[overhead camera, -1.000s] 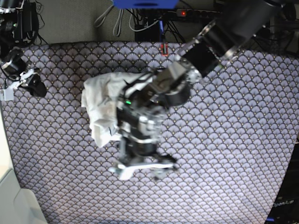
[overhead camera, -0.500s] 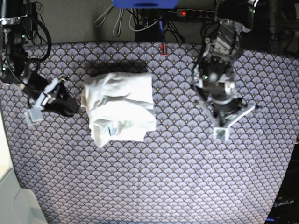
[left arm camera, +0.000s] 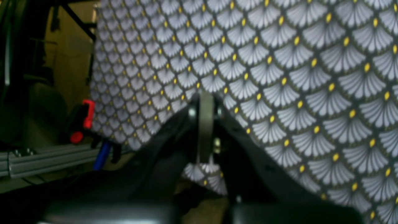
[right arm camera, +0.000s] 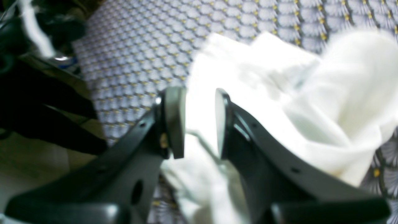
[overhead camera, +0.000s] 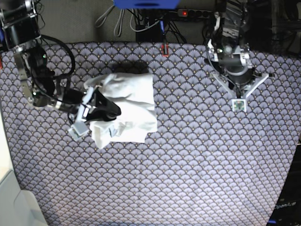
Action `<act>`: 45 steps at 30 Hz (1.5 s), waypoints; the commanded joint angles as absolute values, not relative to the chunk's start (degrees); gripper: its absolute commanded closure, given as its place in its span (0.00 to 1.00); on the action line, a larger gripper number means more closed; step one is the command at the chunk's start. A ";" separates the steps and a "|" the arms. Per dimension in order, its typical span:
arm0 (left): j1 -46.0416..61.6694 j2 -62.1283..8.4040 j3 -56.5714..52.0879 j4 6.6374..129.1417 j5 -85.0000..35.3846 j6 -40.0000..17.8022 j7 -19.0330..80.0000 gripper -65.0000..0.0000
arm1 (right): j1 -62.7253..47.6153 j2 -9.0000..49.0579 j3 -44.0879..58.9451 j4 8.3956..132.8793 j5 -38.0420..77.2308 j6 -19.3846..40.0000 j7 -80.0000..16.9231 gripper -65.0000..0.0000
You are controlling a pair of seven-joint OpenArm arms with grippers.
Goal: Fold the T-shirt properly
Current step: 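Move both grippers to the folded shirt's sides, then smooth the folded shirt with the left gripper while the right tucks its edge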
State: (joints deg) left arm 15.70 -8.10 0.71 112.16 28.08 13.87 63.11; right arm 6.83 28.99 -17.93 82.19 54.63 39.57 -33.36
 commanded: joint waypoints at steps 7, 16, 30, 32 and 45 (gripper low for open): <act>16.31 -8.22 0.31 114.15 29.32 14.37 62.02 0.99 | 17.71 25.80 -19.38 67.82 44.09 40.00 -32.13 0.74; 16.31 -6.99 0.66 114.15 29.32 14.37 62.11 0.99 | 23.96 24.22 -19.12 55.78 34.33 40.00 -26.95 0.74; 14.29 -4.26 1.19 114.95 28.62 14.37 61.41 0.99 | 18.77 24.40 -8.04 61.93 34.33 40.00 -21.49 0.75; 12.70 -3.74 2.24 115.30 26.42 14.37 61.76 0.99 | 15.87 24.40 -6.55 66.86 34.33 40.00 -22.73 0.75; -2.51 1.45 11.21 112.31 6.11 14.37 62.02 0.99 | -3.47 24.13 -3.82 93.76 34.24 40.00 -25.45 0.75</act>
